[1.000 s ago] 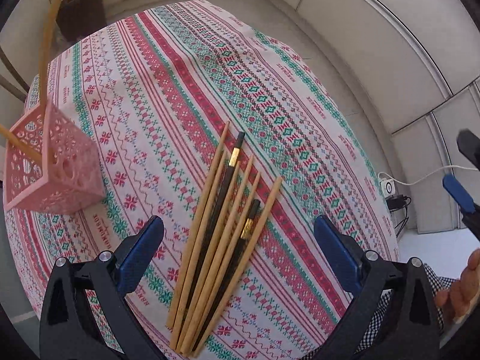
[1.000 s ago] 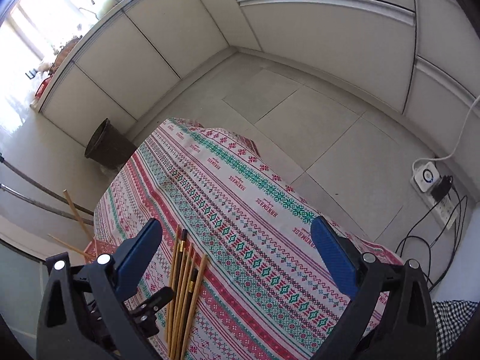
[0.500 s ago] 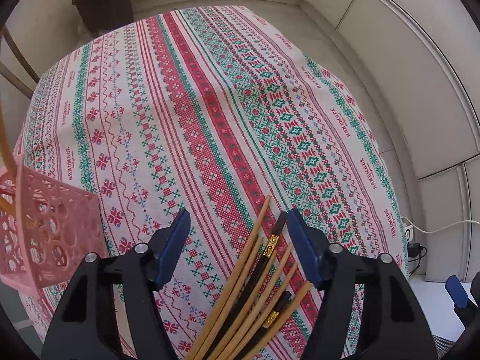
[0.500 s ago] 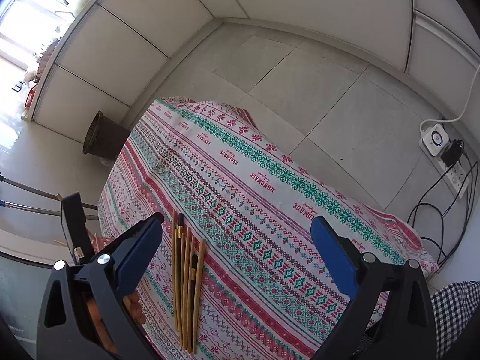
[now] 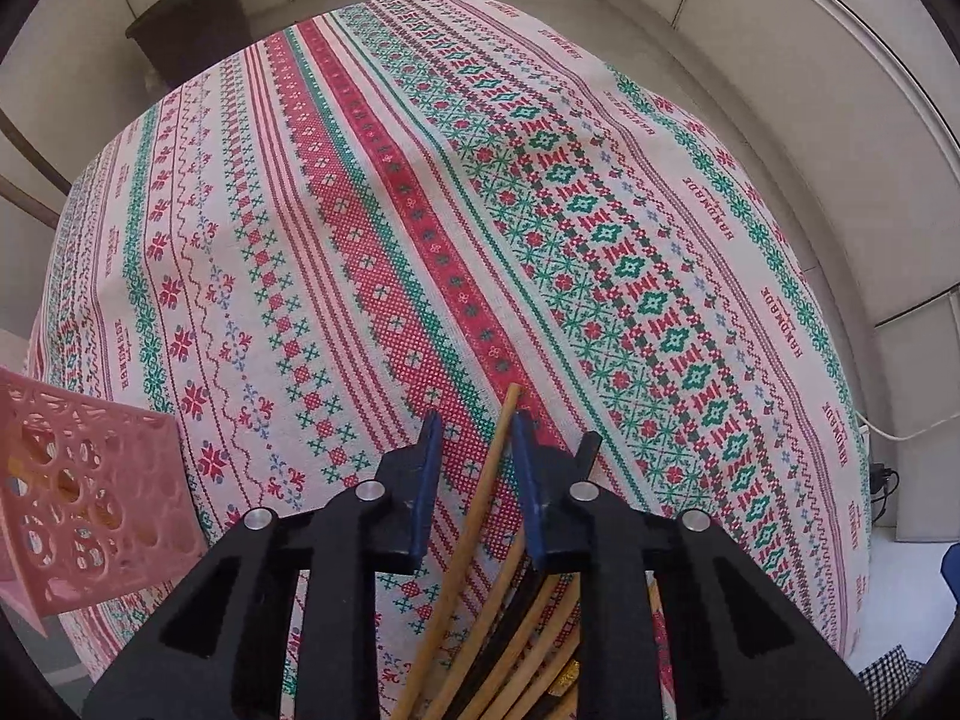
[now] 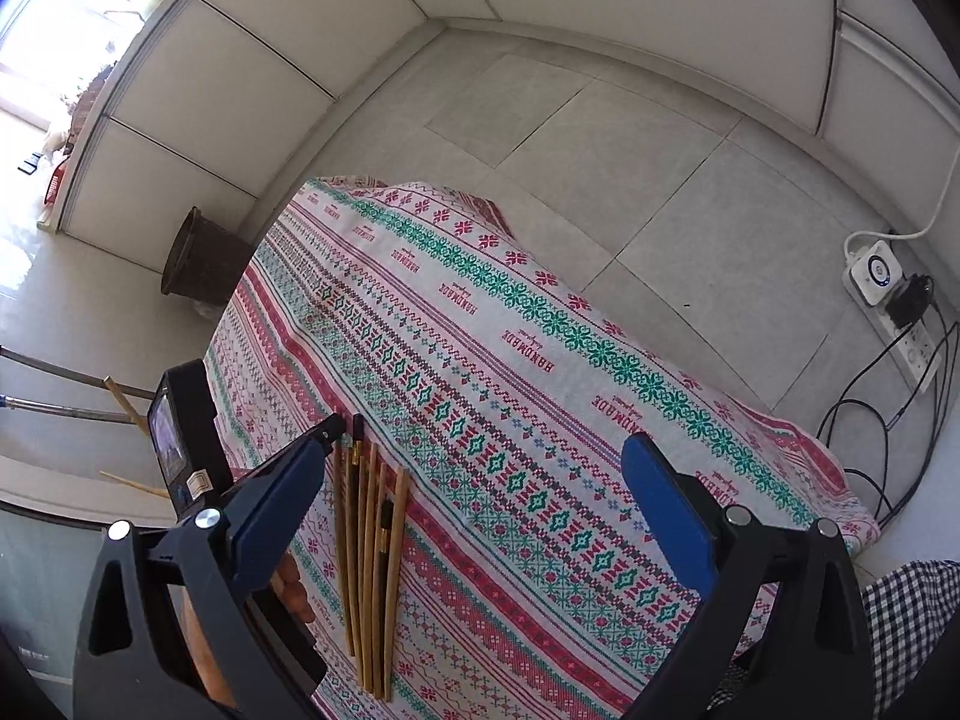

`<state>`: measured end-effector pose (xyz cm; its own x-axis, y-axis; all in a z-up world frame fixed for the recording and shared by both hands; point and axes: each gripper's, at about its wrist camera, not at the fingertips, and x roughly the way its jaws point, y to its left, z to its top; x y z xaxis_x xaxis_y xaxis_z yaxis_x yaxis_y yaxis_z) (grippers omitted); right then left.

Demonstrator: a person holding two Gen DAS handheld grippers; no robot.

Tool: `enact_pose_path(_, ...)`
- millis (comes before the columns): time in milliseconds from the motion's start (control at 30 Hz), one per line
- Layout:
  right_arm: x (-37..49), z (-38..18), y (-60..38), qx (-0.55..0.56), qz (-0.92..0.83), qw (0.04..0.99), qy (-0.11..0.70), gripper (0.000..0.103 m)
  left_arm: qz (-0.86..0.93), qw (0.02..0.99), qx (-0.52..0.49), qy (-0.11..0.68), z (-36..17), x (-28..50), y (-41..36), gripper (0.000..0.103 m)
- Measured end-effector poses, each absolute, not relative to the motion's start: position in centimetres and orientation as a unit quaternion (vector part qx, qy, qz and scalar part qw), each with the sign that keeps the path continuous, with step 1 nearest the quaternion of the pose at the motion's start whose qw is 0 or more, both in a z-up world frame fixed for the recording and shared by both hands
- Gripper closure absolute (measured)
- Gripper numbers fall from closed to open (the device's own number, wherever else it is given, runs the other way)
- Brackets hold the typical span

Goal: Organize utensils
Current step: 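Grasp another stick with the right gripper while the left gripper lifts its stick, then carry both sticks to the pink holder and lower them inside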

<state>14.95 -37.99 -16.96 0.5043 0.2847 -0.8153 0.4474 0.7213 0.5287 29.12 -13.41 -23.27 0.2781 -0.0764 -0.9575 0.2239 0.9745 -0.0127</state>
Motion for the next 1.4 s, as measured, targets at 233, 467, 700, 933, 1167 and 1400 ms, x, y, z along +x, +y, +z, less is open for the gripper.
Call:
enact_pose_path(233, 15.6, -17.4, -36.6, 0.348, -0.046, 0.785, 0.511, 0.007, -0.107, 0.802, 0.077, 0.583, -22.8, 27.4, -13.6, 0.097)
enact_pose_path(467, 16.6, -18.8, -34.1, 0.316, -0.02, 0.774, 0.548, 0.007, -0.112, 0.816, 0.063, 0.564, -19.5, 22.4, -10.5, 0.097)
enact_pose_path(700, 18.5, -23.1, -30.6, 0.319, -0.016, 0.731, 0.604, 0.029, -0.117, 0.845, 0.051, 0.519, -13.8, 16.5, -6.8, 0.098)
enact_pose_path(933, 19.6, -24.7, -27.7, 0.316, -0.042, 0.728, 0.607, 0.055, -0.121, 0.865, 0.041, 0.486, -10.8, 13.5, -4.5, 0.098)
enact_pose_path(1167, 20.4, -24.3, -24.8, 0.245, -0.067, 0.759, 0.6, 0.065, -0.123, 0.874, 0.03, 0.47, -9.6, 12.8, -2.7, 0.099)
enact_pose_path(1400, 19.8, -24.2, -23.1, 0.184, -0.074, 0.803, 0.561, 0.089, -0.126, 0.872, 0.023, 0.473, -9.5, 12.5, -2.0, 0.099)
